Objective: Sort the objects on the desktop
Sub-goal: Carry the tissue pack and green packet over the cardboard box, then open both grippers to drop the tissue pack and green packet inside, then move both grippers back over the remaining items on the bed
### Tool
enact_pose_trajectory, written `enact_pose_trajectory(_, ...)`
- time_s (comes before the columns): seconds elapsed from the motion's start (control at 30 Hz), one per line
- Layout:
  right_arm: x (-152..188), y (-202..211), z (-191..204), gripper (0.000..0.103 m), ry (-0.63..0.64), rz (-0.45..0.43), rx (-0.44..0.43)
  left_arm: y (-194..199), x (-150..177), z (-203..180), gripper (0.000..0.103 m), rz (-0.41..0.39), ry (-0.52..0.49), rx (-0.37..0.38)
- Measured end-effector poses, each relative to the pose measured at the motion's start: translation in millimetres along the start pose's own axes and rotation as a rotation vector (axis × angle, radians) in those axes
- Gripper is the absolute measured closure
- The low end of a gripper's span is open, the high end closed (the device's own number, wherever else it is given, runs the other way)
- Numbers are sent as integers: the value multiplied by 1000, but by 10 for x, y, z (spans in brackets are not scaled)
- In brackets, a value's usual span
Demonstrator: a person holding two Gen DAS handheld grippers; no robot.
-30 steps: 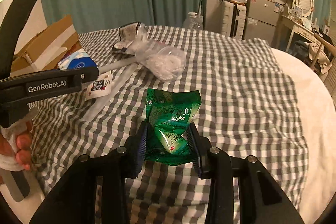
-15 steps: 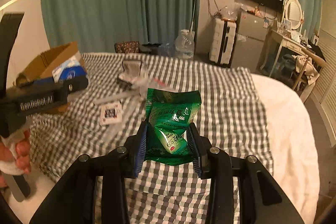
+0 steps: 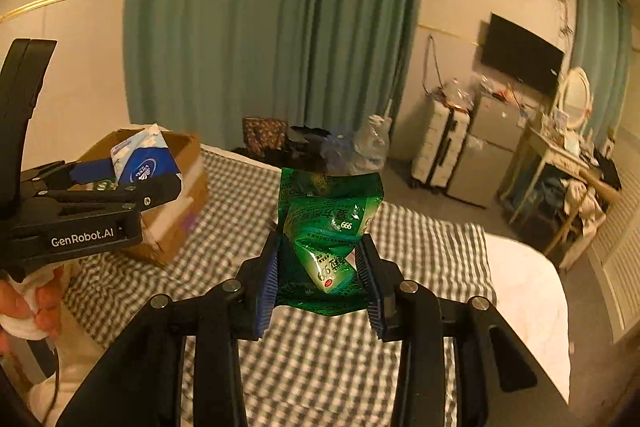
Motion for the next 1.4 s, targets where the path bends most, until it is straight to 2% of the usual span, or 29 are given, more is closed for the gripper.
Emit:
enact_pose_trajectory(0.23, -414, -168, 569, 66, 63, -17, -91, 1, -65, 648, 16, -1, 43, -49)
enact_pose_trajectory(0.47, -817, -678, 1398, 66, 114, 17, -249, -217, -153, 1542, 16, 24, 109, -174)
enact_pose_trajectory(0.63, -873, -1184, 2114, 66, 159, 70, -348, -498, -46, 2220, 16, 67, 167, -249)
enact_pose_trajectory(0.83, -731, -1740, 2604, 66, 180, 132, -393, -849, 147, 2582, 16, 118, 203, -274)
enact_pose_trajectory(0.87, -709, -1866, 2632, 65, 170, 147, -390, -913, 163, 2621, 16, 120, 205, -271)
enact_pose_trajectory(0.93, -682, -2010, 2569, 48, 143, 161, -383, -986, 170, 2630, 13, 127, 205, -259)
enact_pose_trajectory(0.97, -679, -2061, 2500, 27, 124, 162, -372, -1024, 165, 2620, 7, 134, 205, -259)
enact_pose_trajectory(1.0, -691, -2081, 2434, 21, 101, 154, -359, -1047, 165, 2636, 4, 135, 208, -276)
enact_pose_trajectory(1.03, -724, -2062, 2332, 21, 61, 120, -355, -1050, 158, 2648, 1, 131, 210, -292)
enact_pose_trajectory(1.13, -757, -1982, 2106, 21, 9, 93, -340, -996, 167, 2614, 1, 123, 217, -312)
enact_pose_trajectory(1.2, -804, -1902, 1976, 21, 15, 62, -295, -901, 171, 2488, 1, 114, 205, -313)
enact_pose_trajectory(1.33, -813, -1495, 1642, 21, 62, -18, -212, -676, 171, 2107, 1, 90, 122, -286)
enact_pose_trajectory(1.4, -806, -1328, 1566, 20, 83, -21, -178, -541, 167, 1852, 1, 79, 86, -266)
Point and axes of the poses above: each gripper's, at about its wrist camera, not at the fingertips, and y roughly against the way its jaws point, z to its left, x to its underside, the point moved 7 cm from there along -y, roughly the way its jaws point, and after that the axes turned 4 degrees about -x, right-handed, at the moved point
